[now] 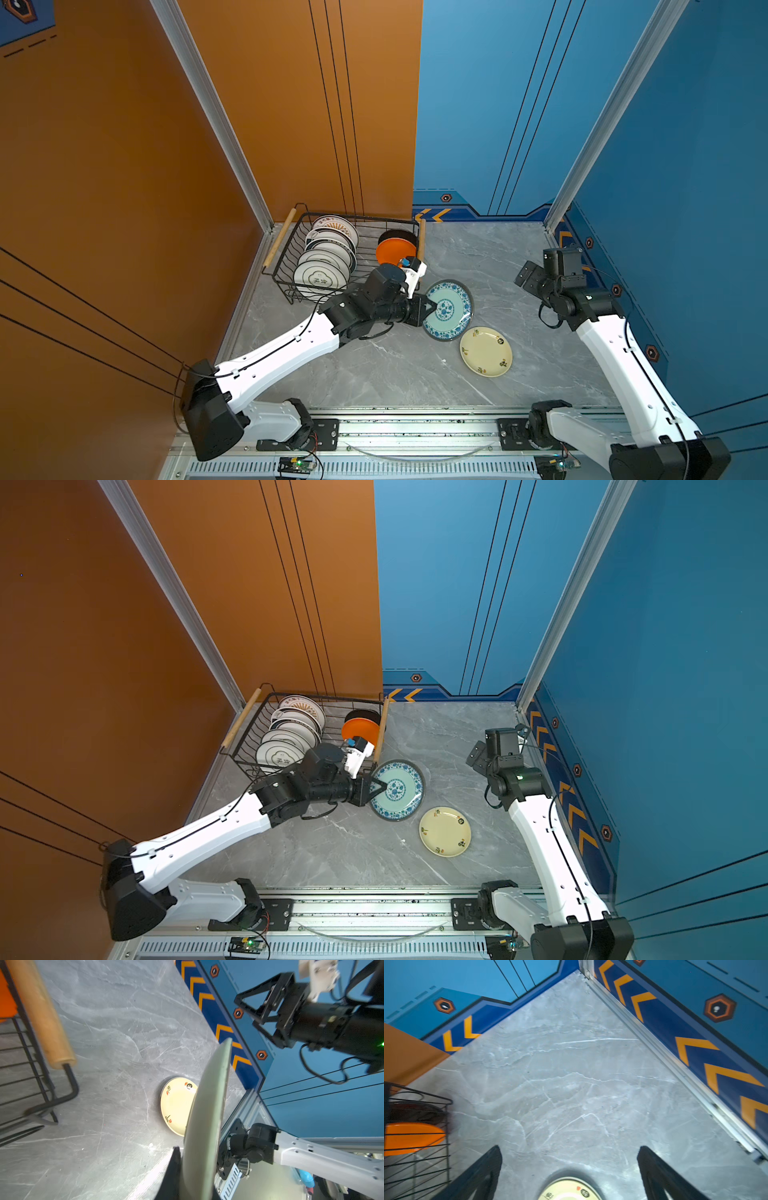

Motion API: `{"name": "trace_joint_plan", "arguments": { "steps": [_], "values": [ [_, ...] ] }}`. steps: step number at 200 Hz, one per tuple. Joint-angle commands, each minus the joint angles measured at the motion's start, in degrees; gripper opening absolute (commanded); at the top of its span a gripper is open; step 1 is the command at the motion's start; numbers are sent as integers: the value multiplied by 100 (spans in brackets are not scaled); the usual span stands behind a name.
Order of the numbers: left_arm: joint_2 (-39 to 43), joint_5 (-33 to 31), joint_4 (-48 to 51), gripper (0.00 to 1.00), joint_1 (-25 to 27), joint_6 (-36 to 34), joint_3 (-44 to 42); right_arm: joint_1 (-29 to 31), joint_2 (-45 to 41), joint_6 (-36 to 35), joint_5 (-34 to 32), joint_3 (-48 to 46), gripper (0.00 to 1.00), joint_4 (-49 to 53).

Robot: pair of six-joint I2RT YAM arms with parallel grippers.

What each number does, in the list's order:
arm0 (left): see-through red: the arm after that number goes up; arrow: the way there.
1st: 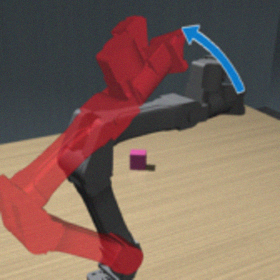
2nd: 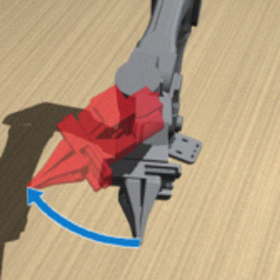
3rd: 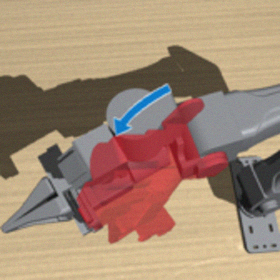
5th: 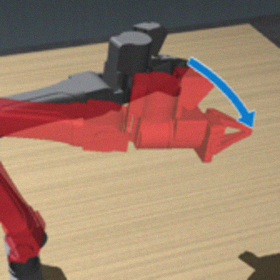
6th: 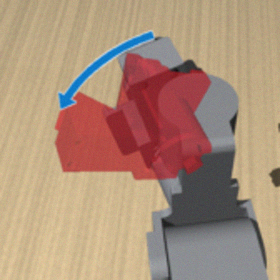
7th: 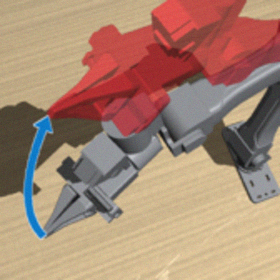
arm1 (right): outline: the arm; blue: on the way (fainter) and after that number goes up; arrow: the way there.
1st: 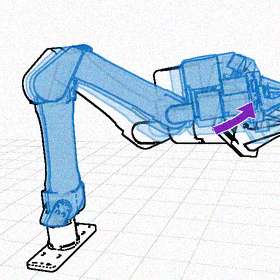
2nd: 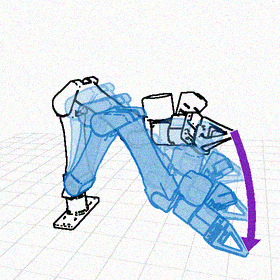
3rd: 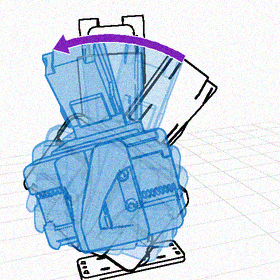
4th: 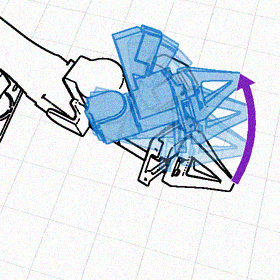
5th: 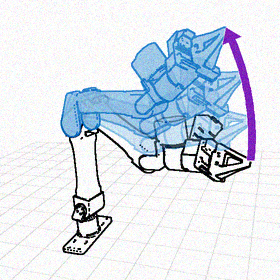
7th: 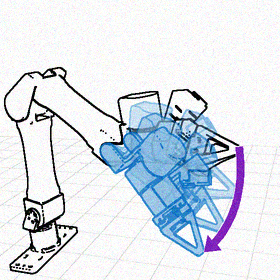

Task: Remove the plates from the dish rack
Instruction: 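Carry the plate with the left gripper down onto the cream plate stack, then lay the plate flat on the cream plates and open the left gripper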

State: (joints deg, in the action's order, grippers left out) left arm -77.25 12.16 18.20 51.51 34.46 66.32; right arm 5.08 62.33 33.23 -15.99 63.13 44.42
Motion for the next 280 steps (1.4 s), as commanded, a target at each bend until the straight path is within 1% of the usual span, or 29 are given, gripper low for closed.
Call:
{"name": "trace_joint_plan", "arguments": {
  "steps": [1, 8, 30, 57, 71, 91, 119, 157, 206, 233, 264, 280],
  "values": [
    [-387, -335, 43, 0, 280, -125, 303, -162, 34, -374, -374, -93, 100, 661],
    [-544, -325, -32, 0, 350, -105, 344, -226, 34, -354, -417, -120, 100, 718],
    [-1059, -233, -260, 0, 495, -14, 474, -503, -15, -300, -216, -270, 100, 748],
    [-1683, 20, -631, 0, 527, 109, 593, -738, -11, -324, 85, -427, 100, 749],
    [-2019, 126, -687, 0, 527, 162, 699, -763, 11, -382, 127, -487, 100, 745],
    [-2474, 103, -691, 0, 537, 191, 906, -755, 83, -428, 253, -526, 100, 737],
    [-2958, 195, -689, 0, 553, 223, 1146, -739, 187, -492, 416, -495, 100, 740],
    [-3353, 312, -687, 0, 562, 270, 1378, -719, 253, -546, 587, -512, 100, 707],
    [-3543, 394, -692, 10, 562, 395, 1484, -697, 315, -612, 768, -526, 100, 653],
    [-3615, 422, -686, 12, 561, 421, 1530, -693, 307, -633, 817, -530, 100, 638],
    [-3777, 382, -366, 19, 570, 451, 1710, -693, 305, -651, 887, -533, 100, 619],
    [-3860, 355, -192, 20, 593, 432, 1825, -693, 307, -682, 958, -546, 100, 602]
  ]
}}
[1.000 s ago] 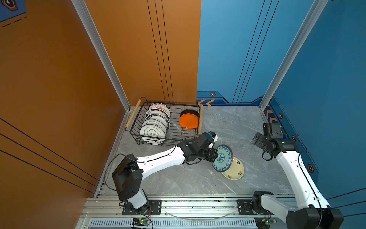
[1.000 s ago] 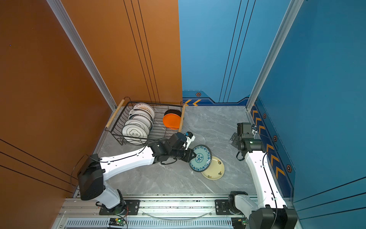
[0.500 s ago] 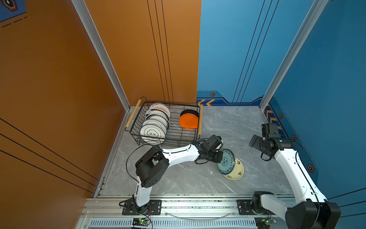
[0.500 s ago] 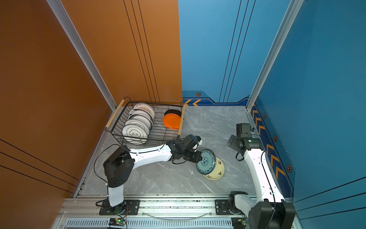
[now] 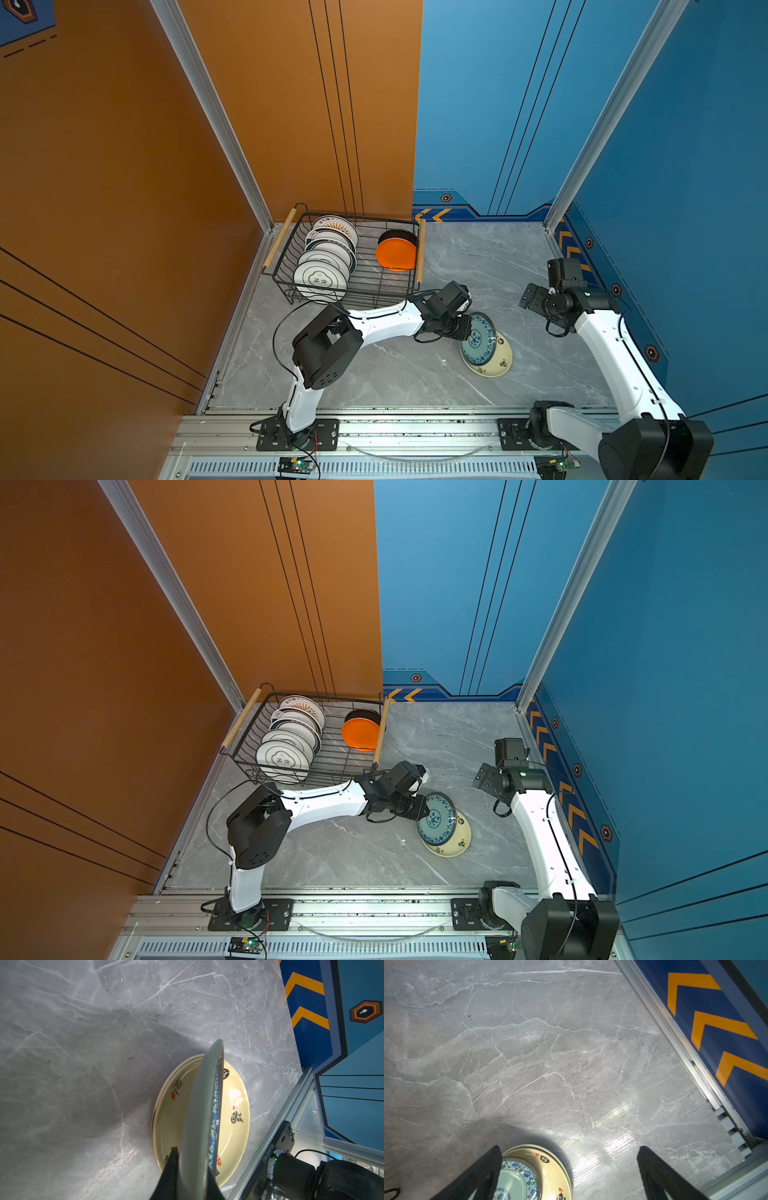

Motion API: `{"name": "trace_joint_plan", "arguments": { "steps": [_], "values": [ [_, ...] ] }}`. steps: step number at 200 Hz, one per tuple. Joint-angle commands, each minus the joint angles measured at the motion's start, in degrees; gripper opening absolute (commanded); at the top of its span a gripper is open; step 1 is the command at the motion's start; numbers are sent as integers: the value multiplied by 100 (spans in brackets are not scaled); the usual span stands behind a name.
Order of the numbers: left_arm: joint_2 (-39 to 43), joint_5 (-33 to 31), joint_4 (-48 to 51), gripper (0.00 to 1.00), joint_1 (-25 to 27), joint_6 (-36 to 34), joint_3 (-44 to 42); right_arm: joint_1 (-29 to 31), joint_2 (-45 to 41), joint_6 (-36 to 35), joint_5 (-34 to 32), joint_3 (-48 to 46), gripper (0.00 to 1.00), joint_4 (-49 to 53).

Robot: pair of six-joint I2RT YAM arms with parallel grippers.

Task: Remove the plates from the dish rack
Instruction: 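Lay the plate flat on the cream plates and open the left gripper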

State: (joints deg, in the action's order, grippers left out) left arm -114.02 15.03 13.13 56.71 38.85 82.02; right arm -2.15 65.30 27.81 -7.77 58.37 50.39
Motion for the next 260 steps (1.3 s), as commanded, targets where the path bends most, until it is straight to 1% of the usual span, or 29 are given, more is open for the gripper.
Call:
{"name": "trace_joint_plan", "arguments": {
  "steps": [1, 27, 62, 85, 135, 158, 182, 197, 250, 260],
  "values": [
    [-188, 61, 323, 20, 75, -8, 263, 31, 5, -151, 145, -75, 100, 6],
    [-287, 3, 508, 24, 112, -35, 376, 31, -18, -162, 189, -98, 100, -30],
    [-361, -76, 701, 33, 138, -68, 454, 31, -17, -171, 206, -106, 100, -39],
    [-438, -127, 903, 35, 158, -132, 559, 31, -20, -171, 237, -106, 100, -57],
    [-603, -149, 1128, 41, 224, -200, 766, 33, -18, -197, 302, -109, 100, -65],
    [-666, -265, 1348, 54, 262, -258, 896, 31, -28, -200, 323, -115, 100, -81],
    [-733, -428, 1596, 59, 319, -340, 1050, 31, -27, -206, 347, -124, 100, -82],
    [-776, -460, 1673, 61, 349, -358, 1129, 31, -31, -206, 363, -124, 100, -87],
    [-919, -647, 2039, 62, 475, -506, 1451, 35, -44, -214, 397, -119, 100, -90],
    [-953, -670, 2119, 65, 498, -528, 1507, 32, -43, -214, 403, -124, 100, -91]
  ]
}}
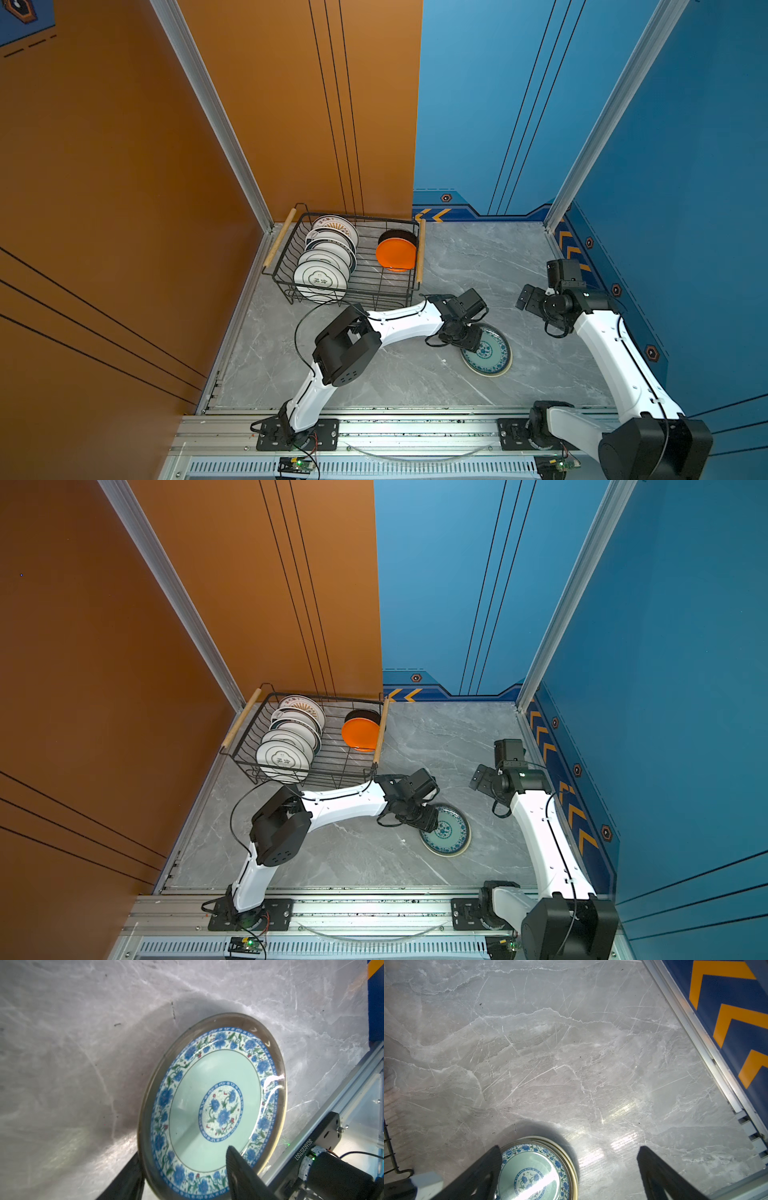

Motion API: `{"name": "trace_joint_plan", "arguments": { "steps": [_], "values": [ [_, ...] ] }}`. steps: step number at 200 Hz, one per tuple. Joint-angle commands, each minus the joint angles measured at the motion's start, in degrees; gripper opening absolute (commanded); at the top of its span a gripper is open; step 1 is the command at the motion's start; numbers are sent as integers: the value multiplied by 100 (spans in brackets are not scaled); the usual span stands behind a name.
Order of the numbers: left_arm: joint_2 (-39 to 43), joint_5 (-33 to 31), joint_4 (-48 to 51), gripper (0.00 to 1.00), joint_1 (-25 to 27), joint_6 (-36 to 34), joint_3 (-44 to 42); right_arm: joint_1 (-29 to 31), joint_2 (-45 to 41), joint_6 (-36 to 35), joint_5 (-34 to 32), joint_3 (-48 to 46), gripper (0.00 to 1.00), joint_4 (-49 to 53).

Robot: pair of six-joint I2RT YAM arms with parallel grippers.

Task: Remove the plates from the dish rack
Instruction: 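Lay the plate flat on the cream plates and open the left gripper, then move the right gripper to the orange plate while the left returns to the rack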

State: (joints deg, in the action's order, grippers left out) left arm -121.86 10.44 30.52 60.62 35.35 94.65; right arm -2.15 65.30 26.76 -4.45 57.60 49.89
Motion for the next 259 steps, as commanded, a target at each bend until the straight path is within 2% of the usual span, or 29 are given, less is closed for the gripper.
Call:
{"name": "trace_joint_plan", "arguments": {
  "steps": [1, 17, 67, 118, 140, 159, 177, 188, 204, 233, 259],
  "values": [
    [-170, -210, 386, 65, 107, -178, 250, 31, -43, -109, 69, -48, 100, -45],
    [-214, -268, 475, 72, 109, -187, 307, 31, -35, -110, 87, -48, 100, -43],
    [-264, -357, 643, 74, 135, -256, 401, 31, -85, -194, 285, -48, 100, -117],
    [671, -1021, 646, 83, -28, -378, -174, 226, -526, -358, 1300, -85, 100, -747],
    [1290, -1336, 643, 91, -164, -479, -571, 602, -784, -365, 1914, -39, 100, -1480],
    [1906, -1517, 630, 93, -324, -552, -924, 1126, -857, -524, 1874, 135, 100, -2115],
    [2513, -1720, 631, 98, -504, -637, -1250, 1801, -747, -1079, 1729, 308, 100, -2815],
    [2882, -1806, 635, 100, -644, -648, -1460, 2252, -572, -1565, 1570, 436, 100, -3254],
    [3434, -1906, 586, 98, -929, -581, -1827, 2767, -77, -2264, 1560, 931, 100, -3387],
    [4489, -1953, 339, 98, -1527, -351, -2621, 3239, 1306, -3255, 1901, 2473, 100, -2667],
    [5357, -2220, 227, 98, -1912, -261, -3177, 3486, 2518, -3933, 1912, 3713, 100, -2054]
  ]
}}
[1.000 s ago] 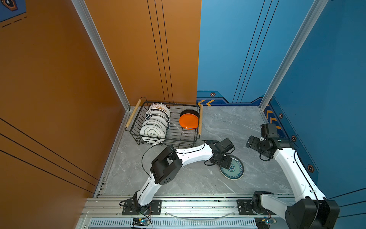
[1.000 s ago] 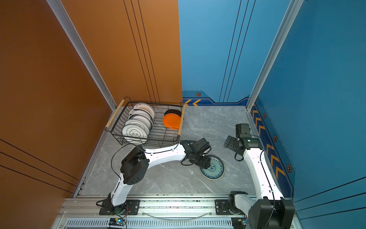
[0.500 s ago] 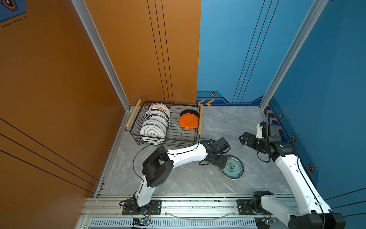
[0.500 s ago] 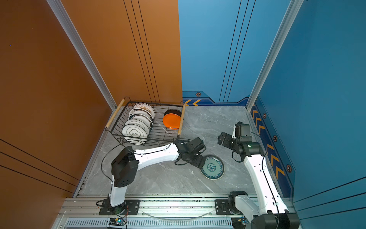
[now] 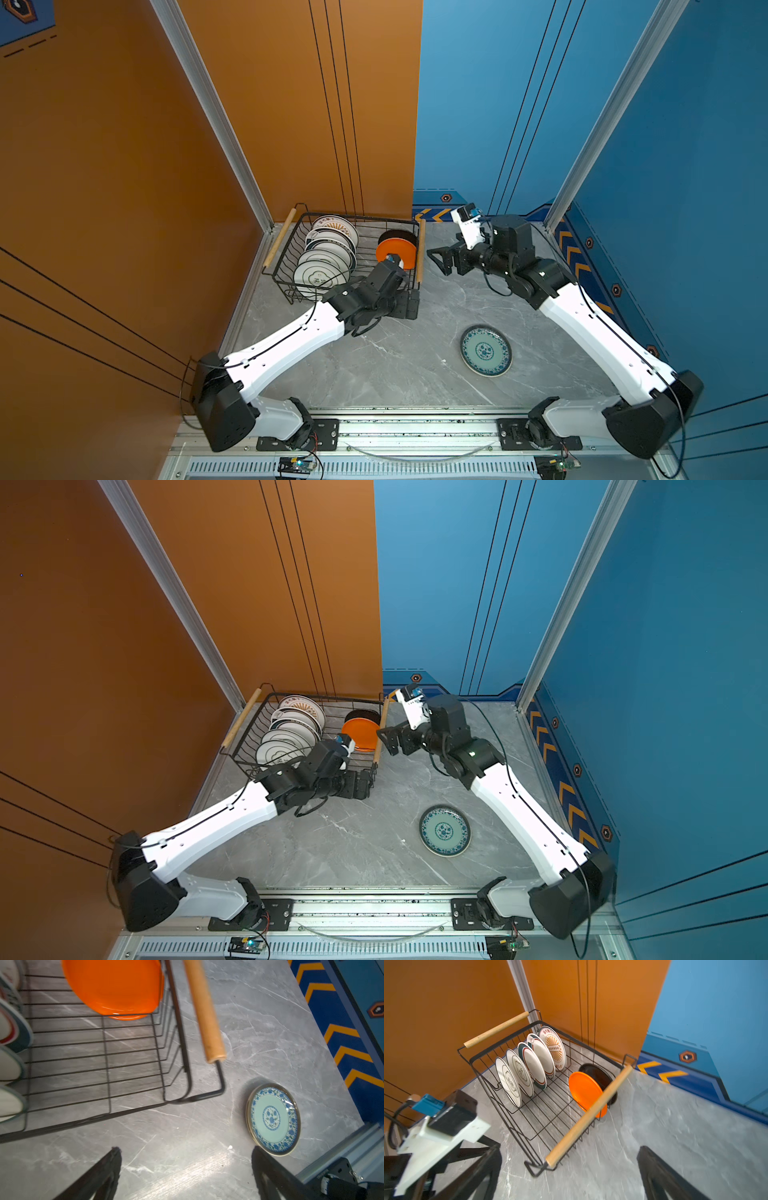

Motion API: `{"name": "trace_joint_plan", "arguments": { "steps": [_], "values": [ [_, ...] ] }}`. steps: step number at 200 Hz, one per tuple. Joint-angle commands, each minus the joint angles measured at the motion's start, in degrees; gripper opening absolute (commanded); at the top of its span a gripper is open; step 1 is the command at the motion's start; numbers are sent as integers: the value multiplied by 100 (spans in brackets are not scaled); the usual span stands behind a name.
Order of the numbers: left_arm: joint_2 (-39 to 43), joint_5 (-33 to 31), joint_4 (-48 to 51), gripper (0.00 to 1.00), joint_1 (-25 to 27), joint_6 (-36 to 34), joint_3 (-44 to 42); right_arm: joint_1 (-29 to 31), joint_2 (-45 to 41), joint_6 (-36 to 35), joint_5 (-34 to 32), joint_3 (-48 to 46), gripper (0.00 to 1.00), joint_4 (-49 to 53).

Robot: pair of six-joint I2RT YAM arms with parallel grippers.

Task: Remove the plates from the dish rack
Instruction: 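Move the right gripper to the orange plate while the left returns to the rack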

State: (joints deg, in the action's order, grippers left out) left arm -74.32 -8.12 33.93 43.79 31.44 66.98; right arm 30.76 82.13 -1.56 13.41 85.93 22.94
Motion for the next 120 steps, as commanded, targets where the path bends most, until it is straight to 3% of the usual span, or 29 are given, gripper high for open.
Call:
{"name": "trace_joint_plan", "arguments": {
  "steps": [1, 22, 50, 86, 120],
  "values": [
    [643, -378, -114, 98, -243, 137, -429, 207, 873, -1127, 113, 916, 100, 672],
    [1291, -743, -86, 98, -507, 359, -752, 405, 1823, -1575, -196, 1996, 100, 1211],
    [1881, -664, 65, 98, -975, 592, -1099, 544, 2987, -1929, -642, 3295, 100, 1832],
    [2304, 73, 170, 98, -1609, 473, -1304, 668, 4004, -2346, -1068, 4177, 99, 2057],
    [2582, 512, 160, 98, -2001, 313, -1458, 705, 4553, -2541, -1331, 4553, 88, 2057]
  ]
}}
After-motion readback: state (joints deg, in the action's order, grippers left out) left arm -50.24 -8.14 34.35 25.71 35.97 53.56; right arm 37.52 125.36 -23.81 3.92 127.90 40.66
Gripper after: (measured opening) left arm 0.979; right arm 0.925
